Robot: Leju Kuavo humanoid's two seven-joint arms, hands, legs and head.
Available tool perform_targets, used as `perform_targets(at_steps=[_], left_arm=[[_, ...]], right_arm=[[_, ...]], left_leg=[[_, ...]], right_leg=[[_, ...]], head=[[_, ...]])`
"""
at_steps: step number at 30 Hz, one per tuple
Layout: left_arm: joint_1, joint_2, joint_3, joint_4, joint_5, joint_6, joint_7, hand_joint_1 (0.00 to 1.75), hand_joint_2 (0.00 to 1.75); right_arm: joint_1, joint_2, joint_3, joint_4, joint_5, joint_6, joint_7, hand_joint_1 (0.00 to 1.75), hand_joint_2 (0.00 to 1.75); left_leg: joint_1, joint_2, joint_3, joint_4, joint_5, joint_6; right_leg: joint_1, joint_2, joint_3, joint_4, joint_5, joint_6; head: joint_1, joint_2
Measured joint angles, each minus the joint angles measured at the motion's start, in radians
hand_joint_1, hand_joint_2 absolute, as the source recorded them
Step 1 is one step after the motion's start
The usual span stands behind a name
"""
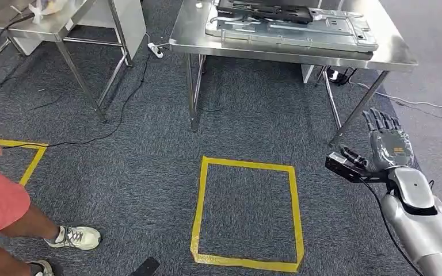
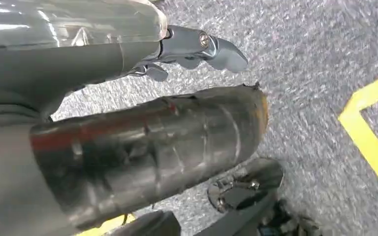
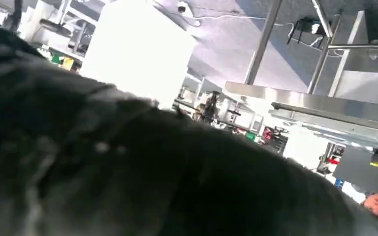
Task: Take the parts from the cabinet and place them on the table.
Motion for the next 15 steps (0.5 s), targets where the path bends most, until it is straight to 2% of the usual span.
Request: perform_targets(at_steps=[1, 2, 4, 5, 6, 8, 10, 11, 12, 14, 15], left_arm=[[0.001, 0.000, 0.000, 0.000, 0.000, 0.000, 0.000, 0.00, 0.00], [0.002, 0.000, 0.000, 0.000, 0.002, 0.001, 0.001, 0.00, 0.00], [0.003, -0.003, 0.000, 0.000, 0.008, 0.014, 0.006, 0.00, 0.00], [0.005, -0.005, 0.001, 0.000, 0.011, 0.018, 0.007, 0.00, 0.00], [0.010, -0.010, 0.001, 0.000, 0.012, 0.021, 0.009, 0.00, 0.00], [0.015, -0.011, 0.001, 0.000, 0.015, 0.027, 0.011, 0.00, 0.00], [0.022, -0.018, 0.002, 0.000, 0.014, 0.028, 0.013, 0.00, 0.00], [0.023, -0.018, 0.002, 0.000, 0.014, 0.029, 0.013, 0.00, 0.00], [0.022, -0.018, 0.002, 0.000, 0.013, 0.033, 0.012, 0.00, 0.00], [0.023, -0.018, 0.004, 0.000, 0.013, 0.037, 0.012, 0.00, 0.00], [0.025, -0.018, 0.005, 0.000, 0.012, 0.040, 0.012, 0.00, 0.00]], right_arm=[[0.006, 0.000, 0.000, 0.000, 0.000, -0.001, 0.001, 0.00, 0.00], [0.015, 0.000, -0.001, -0.002, -0.002, -0.006, 0.002, 0.00, 0.00], [0.064, 0.000, -0.017, -0.029, 0.000, -0.042, 0.013, 0.00, 0.00], [0.088, 0.000, -0.024, -0.042, 0.008, -0.056, 0.016, 0.00, 0.00], [0.115, 0.001, -0.032, -0.053, 0.019, -0.071, 0.020, 0.00, 0.00], [0.176, 0.007, -0.048, -0.069, 0.039, -0.102, 0.017, 0.00, 0.00], [0.237, 0.030, -0.065, -0.075, 0.058, -0.125, 0.007, 0.00, 0.00], [0.265, 0.052, -0.072, -0.074, 0.067, -0.138, 0.000, 0.00, 0.00], [0.287, 0.071, -0.075, -0.069, 0.075, -0.159, -0.004, 0.00, 0.00], [0.326, 0.132, -0.078, -0.023, 0.079, -0.199, -0.012, 0.00, 0.00], [0.343, 0.174, -0.078, 0.036, 0.081, -0.242, -0.019, 0.00, 0.00]], left_leg=[[-0.002, 0.000, -0.001, 0.001, 0.000, 0.001], [-0.003, 0.000, -0.001, 0.001, 0.001, 0.001], [-0.006, -0.004, 0.002, 0.001, 0.001, 0.001], [-0.007, -0.005, 0.004, 0.001, 0.000, 0.001], [-0.012, -0.005, 0.001, 0.001, 0.002, -0.003], [-0.006, -0.007, -0.003, 0.001, 0.004, -0.011], [-0.005, -0.007, 0.003, -0.008, 0.007, -0.026], [-0.005, -0.005, -0.002, 0.006, -0.007, -0.032], [-0.006, -0.005, -0.018, 0.041, -0.038, -0.037], [0.000, -0.005, -0.083, 0.188, -0.116, -0.044], [0.002, -0.005, -0.112, 0.256, -0.143, -0.048]], right_leg=[[0.000, 0.000, -0.008, 0.018, 0.005, -0.001], [0.001, 0.000, 0.007, -0.008, 0.029, -0.003], [0.005, 0.000, 0.102, -0.182, 0.119, -0.017], [0.010, -0.002, 0.146, -0.267, 0.146, -0.027], [0.016, -0.007, 0.159, -0.294, 0.125, -0.034], [0.022, -0.006, 0.156, -0.301, 0.132, -0.036], [0.023, -0.005, 0.162, -0.316, 0.140, -0.048], [0.011, -0.010, 0.172, -0.331, 0.150, -0.053], [0.010, -0.008, 0.173, -0.338, 0.154, -0.059], [0.011, -0.008, 0.169, -0.337, 0.155, -0.063], [0.011, -0.008, 0.167, -0.336, 0.155, -0.063]], head=[[0.000, 0.000], [0.000, 0.000], [0.000, 0.000], [0.000, 0.000], [-0.001, 0.000], [0.000, 0.000], [0.000, 0.000], [0.000, 0.000], [0.000, 0.000], [-0.001, 0.000], [0.000, 0.000]])
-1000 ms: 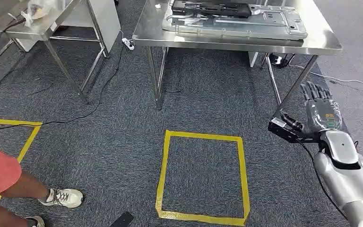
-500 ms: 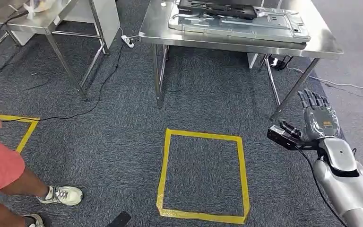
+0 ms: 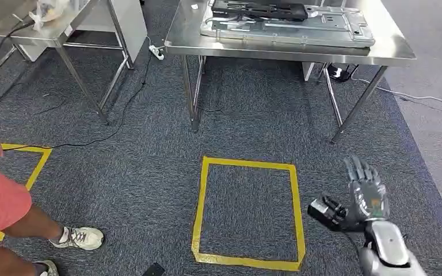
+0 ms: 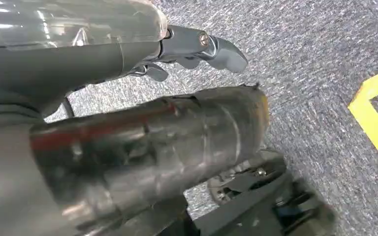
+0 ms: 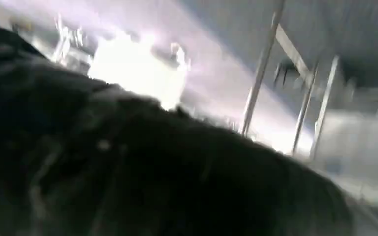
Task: Take the parts from the cabinet and place them on the table.
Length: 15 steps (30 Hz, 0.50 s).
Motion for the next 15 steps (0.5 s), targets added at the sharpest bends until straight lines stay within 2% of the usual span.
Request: perform_targets(at_steps=[1, 2, 3, 5, 6, 7, 9, 11, 12, 13, 15], left_arm=[[0.003, 0.000, 0.001, 0.000, 0.000, 0.003, 0.000, 0.00, 0.00], [0.006, 0.000, 0.001, 0.000, 0.000, 0.005, 0.000, 0.00, 0.00], [0.007, 0.000, 0.002, 0.000, 0.002, 0.006, 0.000, 0.00, 0.00], [0.007, 0.000, 0.002, 0.000, 0.005, 0.010, 0.000, 0.00, 0.00], [0.005, 0.000, 0.002, 0.000, 0.005, 0.010, 0.001, 0.00, 0.00], [0.005, 0.000, 0.002, 0.000, 0.005, 0.012, 0.001, 0.00, 0.00], [0.007, 0.001, 0.002, 0.000, 0.005, 0.012, 0.002, 0.00, 0.00], [0.007, 0.002, 0.002, 0.000, 0.004, 0.012, 0.002, 0.00, 0.00], [0.006, 0.002, 0.002, 0.000, 0.004, 0.012, 0.002, 0.00, 0.00], [0.005, 0.002, 0.002, 0.000, 0.004, 0.011, 0.002, 0.00, 0.00], [0.005, 0.002, 0.002, 0.000, 0.004, 0.011, 0.002, 0.00, 0.00]], right_arm=[[0.015, 0.042, 0.000, 0.066, 0.003, -0.052, -0.005, 0.00, 0.00], [0.030, 0.079, 0.000, 0.145, 0.004, -0.107, -0.014, 0.00, 0.00], [0.042, 0.107, 0.000, 0.195, 0.008, -0.133, -0.019, 0.00, 0.00], [0.054, 0.144, -0.002, 0.270, 0.027, -0.153, -0.012, 0.00, 0.00], [0.054, 0.158, -0.005, 0.297, 0.037, -0.157, -0.004, 0.00, 0.00], [0.053, 0.170, -0.010, 0.326, 0.051, -0.161, 0.009, 0.00, 0.00], [0.056, 0.192, -0.020, 0.376, 0.072, -0.169, 0.027, 0.00, 0.00], [0.065, 0.216, -0.035, 0.439, 0.082, -0.169, 0.035, 0.00, 0.00], [0.067, 0.226, -0.039, 0.460, 0.082, -0.169, 0.035, 0.00, 0.00], [0.064, 0.230, -0.042, 0.480, 0.081, -0.169, 0.034, 0.00, 0.00], [0.058, 0.243, -0.055, 0.524, 0.074, -0.169, 0.034, 0.00, 0.00]], left_leg=[[0.001, 0.000, -0.012, 0.030, -0.003, -0.003], [0.002, 0.000, 0.001, 0.008, 0.019, -0.006], [0.004, 0.000, 0.033, -0.052, 0.053, -0.007], [0.007, 0.000, 0.132, -0.231, 0.129, -0.006], [0.005, -0.003, 0.142, -0.252, 0.102, 0.001], [0.004, -0.003, 0.143, -0.265, 0.115, 0.004], [0.000, -0.003, 0.142, -0.254, 0.114, 0.013], [0.003, -0.001, 0.142, -0.262, 0.123, 0.030], [0.005, 0.000, 0.142, -0.264, 0.126, 0.035], [0.005, 0.000, 0.139, -0.264, 0.128, 0.037], [0.002, 0.004, 0.135, -0.264, 0.129, 0.040]], right_leg=[[0.000, 0.000, -0.001, 0.002, 0.000, 0.000], [-0.001, 0.000, -0.003, 0.005, -0.001, 0.001], [-0.002, 0.000, -0.005, 0.010, -0.003, 0.003], [-0.005, 0.005, -0.012, 0.026, -0.009, 0.011], [-0.006, 0.006, -0.015, 0.030, -0.011, 0.016], [0.000, 0.010, -0.019, 0.040, -0.015, 0.024], [0.000, 0.011, -0.019, 0.036, -0.011, 0.032], [-0.002, 0.012, -0.019, 0.036, -0.011, 0.041], [-0.005, 0.010, -0.027, 0.057, -0.034, 0.044], [-0.004, 0.009, -0.049, 0.108, -0.072, 0.048], [-0.004, 0.009, -0.118, 0.261, -0.149, 0.053]], head=[[-0.001, 0.000], [0.000, 0.000], [0.000, 0.000], [0.000, 0.000], [-0.001, 0.000], [0.000, 0.000], [0.000, 0.000], [0.000, 0.000], [0.001, 0.000], [0.001, 0.000], [0.001, 0.000]])
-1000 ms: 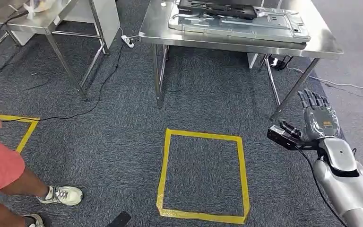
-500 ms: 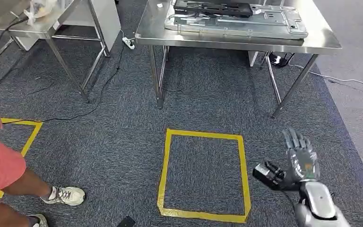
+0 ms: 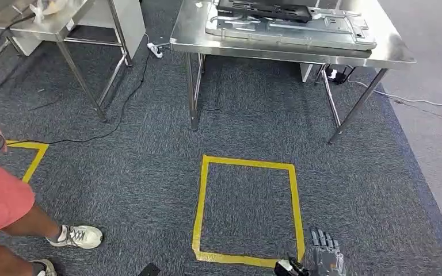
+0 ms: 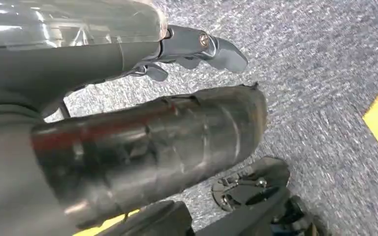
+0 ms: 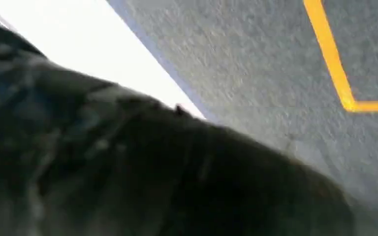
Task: Take the parts from the cabinet and place them on the table.
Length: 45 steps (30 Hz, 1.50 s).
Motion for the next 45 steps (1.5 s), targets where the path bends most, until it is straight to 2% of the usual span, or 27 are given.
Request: perform_targets(at_steps=[1, 2, 4, 6, 10, 11, 13, 15, 16, 17, 19, 21, 22, 23, 25, 27, 28, 30, 32, 33, 34, 36, 37, 41, 42, 44, 45], left_arm=[[0.001, 0.000, 0.000, 0.000, 0.000, 0.000, 0.000, 0.00, 0.00], [0.002, 0.000, 0.000, 0.000, 0.000, 0.001, 0.001, 0.00, 0.00], [0.003, 0.000, 0.000, 0.000, 0.000, 0.004, 0.002, 0.00, 0.00], [0.002, 0.000, 0.000, 0.000, 0.001, 0.008, 0.002, 0.00, 0.00], [0.003, -0.002, 0.001, 0.000, 0.005, 0.015, 0.001, 0.00, 0.00], [0.004, -0.002, 0.002, 0.000, 0.005, 0.015, 0.001, 0.00, 0.00], [0.004, 0.000, 0.002, 0.000, 0.005, 0.016, 0.001, 0.00, 0.00], [0.005, 0.002, 0.003, 0.000, 0.005, 0.016, 0.001, 0.00, 0.00], [0.006, 0.003, 0.003, 0.000, 0.005, 0.016, 0.001, 0.00, 0.00], [0.008, 0.003, 0.005, 0.000, 0.005, 0.016, 0.001, 0.00, 0.00], [0.009, 0.004, 0.006, 0.000, 0.005, 0.017, 0.000, 0.00, 0.00], [0.007, 0.004, 0.008, 0.000, 0.007, 0.020, -0.003, 0.00, 0.00], [0.005, 0.004, 0.009, 0.000, 0.009, 0.020, -0.004, 0.00, 0.00], [0.005, 0.004, 0.010, 0.000, 0.009, 0.022, -0.007, 0.00, 0.00], [0.010, 0.005, 0.013, 0.000, 0.011, 0.027, -0.009, 0.00, 0.00], [0.011, 0.005, 0.017, 0.000, 0.016, 0.031, -0.015, 0.00, 0.00], [0.010, 0.005, 0.017, 0.000, 0.019, 0.032, -0.018, 0.00, 0.00], [0.014, 0.006, 0.020, 0.000, 0.020, 0.033, -0.020, 0.00, 0.00], [0.021, 0.007, 0.024, 0.000, 0.022, 0.028, -0.013, 0.00, 0.00], [0.023, 0.009, 0.025, 0.000, 0.022, 0.013, -0.001, 0.00, 0.00], [0.023, 0.011, 0.026, 0.000, 0.024, -0.004, 0.016, 0.00, 0.00], [0.024, 0.013, 0.032, 0.000, 0.031, -0.046, 0.069, 0.00, 0.00], [0.028, 0.013, 0.038, 0.000, 0.034, -0.068, 0.096, 0.00, 0.00], [0.040, 0.019, 0.053, 0.000, 0.041, -0.092, 0.120, 0.00, 0.00], [0.042, 0.019, 0.056, 0.000, 0.041, -0.089, 0.117, 0.00, 0.00], [0.045, 0.025, 0.063, 0.000, 0.041, -0.087, 0.113, 0.00, 0.00], [0.046, 0.026, 0.066, 0.000, 0.041, -0.087, 0.113, 0.00, 0.00]], right_arm=[[0.002, 0.008, -0.008, 0.027, -0.004, 0.000, -0.001, 0.00, 0.00], [0.005, 0.019, -0.016, 0.062, -0.012, 0.000, -0.002, 0.00, 0.00], [0.006, 0.039, -0.027, 0.117, -0.029, 0.003, -0.002, 0.00, 0.00], [0.006, 0.054, -0.038, 0.162, -0.049, 0.019, -0.001, 0.00, 0.00], [0.021, 0.083, -0.067, 0.244, -0.089, 0.071, 0.007, 0.00, 0.00], [0.026, 0.092, -0.068, 0.254, -0.089, 0.072, 0.006, 0.00, 0.00], [0.026, 0.105, -0.070, 0.270, -0.090, 0.073, 0.006, 0.00, 0.00], [0.027, 0.112, -0.075, 0.285, -0.090, 0.075, 0.006, 0.00, 0.00], [0.028, 0.113, -0.078, 0.292, -0.090, 0.075, 0.006, 0.00, 0.00], [0.028, 0.115, -0.078, 0.299, -0.092, 0.080, 0.006, 0.00, 0.00], [0.028, 0.121, -0.083, 0.308, -0.107, 0.115, 0.011, 0.00, 0.00], [0.033, 0.128, -0.097, 0.316, -0.133, 0.150, 0.017, 0.00, 0.00], [0.035, 0.129, -0.106, 0.320, -0.141, 0.163, 0.023, 0.00, 0.00], [0.039, 0.132, -0.116, 0.325, -0.153, 0.178, 0.026, 0.00, 0.00], [0.046, 0.137, -0.140, 0.332, -0.184, 0.204, 0.033, 0.00, 0.00], [0.058, 0.138, -0.169, 0.340, -0.206, 0.242, 0.050, 0.00, 0.00], [0.066, 0.140, -0.186, 0.344, -0.230, 0.269, 0.051, 0.00, 0.00], [0.072, 0.144, -0.225, 0.350, -0.293, 0.325, 0.049, 0.00, 0.00], [0.077, 0.148, -0.268, 0.355, -0.358, 0.396, 0.052, 0.00, 0.00], [0.079, 0.150, -0.292, 0.358, -0.393, 0.445, 0.061, 0.00, 0.00], [0.083, 0.153, -0.316, 0.359, -0.427, 0.487, 0.062, 0.00, 0.00], [0.083, 0.159, -0.382, 0.360, -0.530, 0.570, 0.072, 0.00, 0.00], [0.081, 0.161, -0.429, 0.360, -0.596, 0.615, 0.080, 0.00, 0.00], [0.079, 0.178, -0.575, 0.360, -0.663, 0.649, 0.097, 0.00, 0.00], [0.079, 0.180, -0.588, 0.360, -0.659, 0.648, 0.098, 0.00, 0.00], [0.079, 0.188, -0.606, 0.360, -0.657, 0.649, 0.096, 0.00, 0.00], [0.079, 0.188, -0.616, 0.360, -0.657, 0.649, 0.092, 0.00, 0.00]], left_leg=[[-0.002, 0.001, -0.002, 0.001, 0.000, 0.000], [-0.005, 0.000, -0.004, 0.002, 0.000, 0.001], [-0.010, 0.000, -0.003, 0.003, 0.000, 0.001], [-0.013, 0.000, 0.000, 0.003, 0.000, 0.001], [-0.013, 0.003, 0.000, -0.002, 0.003, -0.014], [-0.019, 0.003, 0.001, -0.003, 0.002, -0.022], [-0.014, 0.001, -0.023, 0.057, -0.047, -0.031], [-0.006, 0.000, -0.093, 0.217, -0.132, -0.041], [-0.003, 0.001, -0.123, 0.282, -0.156, -0.046], [0.000, 0.001, -0.134, 0.307, -0.153, -0.049], [0.006, 0.001, -0.084, 0.212, -0.087, -0.054], [0.011, 0.002, 0.012, 0.032, -0.016, -0.056], [0.004, -0.001, 0.018, 0.014, -0.032, -0.051], [0.007, -0.003, 0.019, 0.012, -0.026, -0.039], [0.000, -0.003, 0.017, 0.013, -0.024, -0.032], [0.007, -0.001, 0.019, 0.002, -0.014, -0.015], [0.008, -0.002, 0.018, 0.000, -0.012, -0.010], [0.006, 0.000, 0.012, 0.001, -0.010, -0.008], [0.004, 0.004, 0.009, 0.002, -0.010, -0.008], [0.004, 0.004, 0.009, 0.003, -0.010, -0.008], [0.003, 0.002, 0.010, 0.004, -0.011, -0.008], [0.002, 0.000, 0.013, 0.003, -0.011, -0.008], [0.001, 0.001, 0.013, 0.003, -0.012, -0.010], [0.000, 0.004, 0.017, -0.003, -0.010, -0.033], [-0.004, 0.004, 0.015, 0.003, -0.016, -0.039], [0.000, 0.001, -0.019, 0.083, -0.077, -0.044], [0.002, 0.001, -0.057, 0.164, -0.121, -0.048]], right_leg=[[0.000, 0.000, -0.031, 0.069, -0.022, 0.000], [0.001, 0.000, -0.039, 0.086, -0.017, -0.003], [0.005, 0.000, 0.021, -0.024, 0.055, -0.017], [0.018, -0.001, 0.114, -0.201, 0.120, -0.042], [0.028, -0.007, 0.119, -0.225, 0.112, -0.053], [0.019, -0.007, 0.124, -0.241, 0.122, -0.059], [0.012, -0.009, 0.132, -0.256, 0.134, -0.068], [0.012, -0.009, 0.129, -0.254, 0.134, -0.069], [0.012, -0.009, 0.127, -0.252, 0.134, -0.069], [0.012, -0.009, 0.125, -0.250, 0.134, -0.068], [0.010, -0.006, 0.123, -0.242, 0.130, -0.063], [0.007, -0.004, 0.121, -0.227, 0.122, -0.052], [0.014, -0.004, 0.116, -0.219, 0.117, -0.043], [0.014, -0.002, 0.114, -0.217, 0.117, -0.039], [0.011, -0.002, 0.115, -0.221, 0.122, -0.030], [0.008, -0.001, 0.113, -0.210, 0.110, -0.018], [0.006, -0.001, 0.097, -0.172, 0.076, -0.013], [0.003, -0.001, 0.027, -0.021, -0.006, -0.005], [0.003, -0.001, -0.027, 0.091, -0.040, -0.003], [0.003, -0.001, -0.020, 0.081, -0.020, -0.004], [0.003, -0.001, 0.009, 0.023, 0.020, -0.008], [0.006, -0.001, 0.104, -0.162, 0.106, -0.024], [0.011, -0.001, 0.129, -0.221, 0.102, -0.033], [0.020, -0.001, 0.129, -0.229, 0.109, -0.043], [0.005, -0.002, 0.137, -0.245, 0.119, -0.051], [0.007, -0.009, 0.138, -0.252, 0.124, -0.063], [0.007, -0.010, 0.135, -0.250, 0.124, -0.063]], head=[[0.000, 0.000], [0.000, 0.000], [0.000, 0.000], [0.000, 0.000], [-0.001, 0.000], [0.000, 0.000], [-0.001, 0.000], [-0.001, 0.000], [-0.001, 0.000], [-0.001, 0.000], [-0.001, 0.000], [-0.001, 0.000], [-0.001, 0.000], [0.000, 0.000], [-0.001, 0.000], [0.000, 0.000], [0.000, 0.000], [0.000, 0.000], [0.000, 0.000], [0.000, 0.000], [0.000, 0.000], [0.000, 0.000], [0.000, 0.000], [0.000, 0.000], [-0.001, 0.000], [-0.001, 0.000], [-0.001, 0.000]])
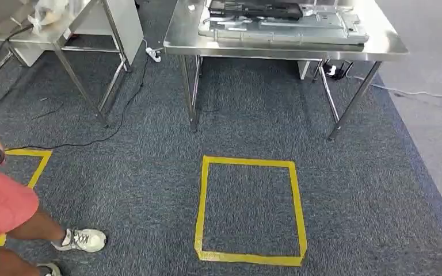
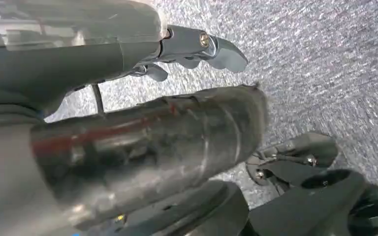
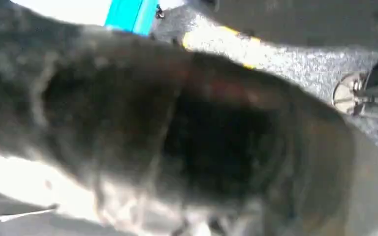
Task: Take the parts from the cabinet and place them on the table.
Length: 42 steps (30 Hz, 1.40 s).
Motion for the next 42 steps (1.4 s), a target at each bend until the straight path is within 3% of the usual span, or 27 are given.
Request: perform_targets(at_steps=[1, 2, 3, 4, 6, 7, 8, 12, 14, 16, 17, 18, 19, 21, 22, 23, 26, 27, 28, 29, 32, 33, 34, 35, 37, 38, 42], left_arm=[[0.003, 0.002, 0.002, 0.000, 0.000, 0.000, 0.000, 0.00, 0.00], [0.006, 0.002, 0.003, 0.000, 0.000, 0.002, 0.000, 0.00, 0.00], [0.010, 0.003, 0.004, 0.000, 0.000, 0.002, 0.000, 0.00, 0.00], [0.012, 0.004, 0.005, 0.000, 0.000, 0.003, 0.000, 0.00, 0.00], [0.011, 0.008, 0.007, 0.000, -0.002, 0.006, -0.001, 0.00, 0.00], [0.011, 0.009, 0.007, 0.000, -0.005, 0.008, -0.002, 0.00, 0.00], [0.011, 0.009, 0.007, 0.000, -0.008, 0.009, -0.005, 0.00, 0.00], [0.016, 0.010, 0.007, 0.000, -0.013, 0.014, -0.012, 0.00, 0.00], [0.013, 0.011, 0.007, 0.000, -0.013, 0.015, -0.020, 0.00, 0.00], [0.015, 0.011, 0.007, 0.000, -0.014, 0.015, -0.023, 0.00, 0.00], [0.017, 0.011, 0.007, 0.000, -0.014, 0.015, -0.024, 0.00, 0.00], [0.019, 0.011, 0.007, 0.000, -0.014, 0.015, -0.024, 0.00, 0.00], [0.020, 0.011, 0.008, 0.000, -0.013, 0.016, -0.024, 0.00, 0.00], [0.019, 0.011, 0.008, 0.000, -0.014, 0.016, -0.028, 0.00, 0.00], [0.020, 0.010, 0.008, 0.000, -0.015, 0.015, -0.030, 0.00, 0.00], [0.020, 0.008, 0.008, 0.001, -0.016, 0.014, -0.032, 0.00, 0.00], [0.019, 0.009, 0.008, 0.001, -0.020, 0.013, -0.034, 0.00, 0.00], [0.019, 0.009, 0.008, 0.001, -0.021, 0.013, -0.034, 0.00, 0.00], [0.020, 0.009, 0.008, 0.001, -0.021, 0.013, -0.034, 0.00, 0.00], [0.020, 0.011, 0.008, 0.001, -0.022, 0.013, -0.036, 0.00, 0.00], [0.023, 0.011, 0.008, 0.001, -0.022, 0.014, -0.039, 0.00, 0.00], [0.024, 0.011, 0.008, 0.001, -0.022, 0.014, -0.039, 0.00, 0.00], [0.025, 0.011, 0.008, 0.001, -0.022, 0.014, -0.039, 0.00, 0.00], [0.025, 0.011, 0.008, 0.001, -0.023, 0.014, -0.039, 0.00, 0.00], [0.024, 0.013, 0.008, 0.001, -0.024, 0.015, -0.040, 0.00, 0.00], [0.024, 0.013, 0.008, 0.001, -0.025, 0.015, -0.040, 0.00, 0.00], [0.024, 0.013, 0.008, 0.001, -0.025, 0.015, -0.042, 0.00, 0.00]], right_arm=[[0.000, 0.000, -0.011, 0.000, -0.002, 0.000, -0.006, 0.00, 0.00], [0.000, 0.000, -0.023, 0.000, -0.005, 0.000, -0.014, 0.00, 0.00], [0.000, 0.003, -0.033, 0.000, -0.007, 0.000, -0.016, 0.00, 0.00], [0.000, 0.003, -0.043, 0.000, -0.008, 0.001, -0.019, 0.00, 0.00], [-0.001, 0.006, -0.057, 0.000, -0.009, 0.002, -0.022, 0.00, 0.00], [-0.001, 0.006, -0.063, 0.000, -0.009, 0.003, -0.024, 0.00, 0.00], [-0.003, 0.007, -0.068, 0.000, -0.010, 0.003, -0.030, 0.00, 0.00], [-0.005, 0.008, -0.089, 0.000, -0.016, -0.002, -0.043, 0.00, 0.00], [-0.004, 0.008, -0.096, 0.000, -0.016, -0.003, -0.045, 0.00, 0.00], [-0.004, 0.009, -0.103, 0.000, -0.018, -0.004, -0.050, 0.00, 0.00], [-0.004, 0.010, -0.106, 0.000, -0.018, -0.005, -0.051, 0.00, 0.00], [-0.004, 0.011, -0.109, 0.000, -0.018, -0.005, -0.051, 0.00, 0.00], [-0.003, 0.011, -0.111, 0.000, -0.018, -0.006, -0.052, 0.00, 0.00], [-0.003, 0.011, -0.116, 0.000, -0.018, -0.009, -0.054, 0.00, 0.00], [-0.003, 0.010, -0.118, 0.000, -0.018, -0.010, -0.054, 0.00, 0.00], [-0.004, 0.008, -0.120, 0.000, -0.018, -0.011, -0.054, 0.00, 0.00], [-0.005, 0.009, -0.123, 0.000, -0.018, -0.013, -0.055, 0.00, 0.00], [-0.005, 0.009, -0.124, 0.000, -0.018, -0.013, -0.055, 0.00, 0.00], [-0.005, 0.012, -0.124, 0.000, -0.016, -0.013, -0.055, 0.00, 0.00], [-0.006, 0.013, -0.124, 0.000, -0.014, -0.013, -0.055, 0.00, 0.00], [-0.005, 0.013, -0.124, 0.000, -0.008, -0.015, -0.055, 0.00, 0.00], [-0.005, 0.013, -0.124, 0.000, -0.005, -0.016, -0.055, 0.00, 0.00], [-0.005, 0.014, -0.124, 0.000, -0.003, -0.017, -0.055, 0.00, 0.00], [-0.005, 0.015, -0.124, 0.000, -0.003, -0.018, -0.054, 0.00, 0.00], [-0.006, 0.018, -0.124, 0.000, -0.002, -0.018, -0.054, 0.00, 0.00], [-0.006, 0.018, -0.124, 0.000, -0.002, -0.018, -0.054, 0.00, 0.00], [-0.007, 0.018, -0.125, 0.000, 0.001, -0.018, -0.054, 0.00, 0.00]], left_leg=[[0.002, 0.000, -0.039, 0.086, -0.038, -0.004], [0.003, 0.000, -0.062, 0.140, -0.051, -0.007], [0.004, 0.001, -0.060, 0.141, -0.037, -0.009], [0.006, 0.001, -0.036, 0.096, -0.004, -0.010], [0.010, 0.002, 0.058, -0.086, 0.083, -0.012], [0.012, 0.002, 0.085, -0.146, 0.079, -0.010], [0.005, -0.004, 0.083, -0.150, 0.082, -0.001], [0.006, -0.003, 0.083, -0.153, 0.091, 0.026], [0.008, -0.002, 0.079, -0.155, 0.096, 0.035], [0.006, 0.000, 0.075, -0.154, 0.096, 0.036], [0.005, 0.002, 0.073, -0.154, 0.096, 0.036], [0.004, 0.002, 0.074, -0.154, 0.096, 0.036], [0.003, 0.002, 0.075, -0.154, 0.096, 0.036], [0.001, -0.001, 0.080, -0.154, 0.096, 0.035], [0.002, -0.001, 0.081, -0.155, 0.096, 0.034], [-0.004, 0.001, 0.078, -0.153, 0.093, 0.029], [0.003, 0.005, 0.081, -0.160, 0.097, 0.013], [0.001, 0.004, 0.087, -0.168, 0.099, 0.006], [0.001, 0.004, 0.084, -0.157, 0.090, 0.002], [0.001, 0.003, 0.071, -0.125, 0.064, -0.002], [0.004, 0.002, -0.034, 0.097, -0.048, -0.011], [0.004, 0.003, -0.054, 0.138, -0.052, -0.013], [0.004, 0.003, -0.049, 0.127, -0.032, -0.014], [0.005, 0.003, -0.024, 0.076, 0.005, -0.014], [0.005, 0.000, 0.064, -0.103, 0.094, -0.010], [0.004, -0.006, 0.085, -0.151, 0.085, -0.003], [-0.003, -0.004, 0.083, -0.156, 0.093, 0.020]], right_leg=[[0.001, -0.001, -0.003, 0.002, -0.001, -0.001], [0.001, 0.000, -0.006, 0.006, -0.001, -0.001], [0.001, 0.001, -0.007, 0.009, -0.001, 0.000], [0.000, 0.002, -0.007, 0.012, -0.003, 0.002], [-0.002, 0.003, -0.006, 0.024, -0.009, 0.011], [-0.002, 0.003, -0.010, 0.032, -0.014, 0.018], [0.007, 0.003, -0.014, 0.043, -0.020, 0.025], [0.002, 0.007, -0.017, 0.040, -0.017, 0.043], [-0.002, 0.008, -0.042, 0.107, -0.072, 0.054], [-0.004, 0.008, -0.113, 0.259, -0.151, 0.060], [-0.004, 0.008, -0.145, 0.327, -0.173, 0.061], [-0.004, 0.008, -0.155, 0.347, -0.165, 0.060], [-0.004, 0.008, -0.138, 0.313, -0.134, 0.056], [0.000, 0.008, -0.052, 0.140, -0.042, 0.041], [0.007, 0.007, -0.011, 0.052, -0.015, 0.029], [0.013, 0.004, -0.006, 0.035, -0.024, 0.022], [0.018, 0.008, -0.009, 0.032, -0.020, 0.018], [0.017, 0.007, -0.005, 0.020, -0.015, 0.011], [0.004, 0.005, 0.006, 0.002, -0.004, 0.005], [0.004, 0.005, 0.009, -0.005, -0.001, 0.000], [0.006, 0.004, 0.003, -0.002, -0.001, -0.005], [0.006, 0.006, 0.001, 0.000, -0.001, -0.005], [0.006, 0.010, 0.001, 0.003, -0.002, -0.004], [0.005, 0.012, 0.002, 0.007, -0.004, -0.003], [0.004, 0.018, 0.002, 0.019, -0.012, 0.004], [0.008, 0.019, -0.002, 0.027, -0.017, 0.011], [0.009, 0.022, -0.006, 0.028, -0.014, 0.030]], head=[[0.000, 0.000], [0.000, 0.000], [0.000, 0.000], [0.000, 0.000], [0.000, 0.000], [0.000, 0.000], [0.000, 0.000], [0.000, 0.000], [0.001, 0.000], [0.001, 0.000], [0.001, 0.000], [0.000, 0.000], [0.001, 0.000], [0.001, 0.000], [0.001, 0.000], [0.000, 0.000], [0.001, 0.000], [0.000, 0.000], [0.000, 0.000], [0.001, 0.000], [0.000, 0.000], [0.000, 0.000], [0.000, 0.000], [0.000, 0.000], [0.000, 0.000], [0.000, 0.000], [0.000, 0.000]])
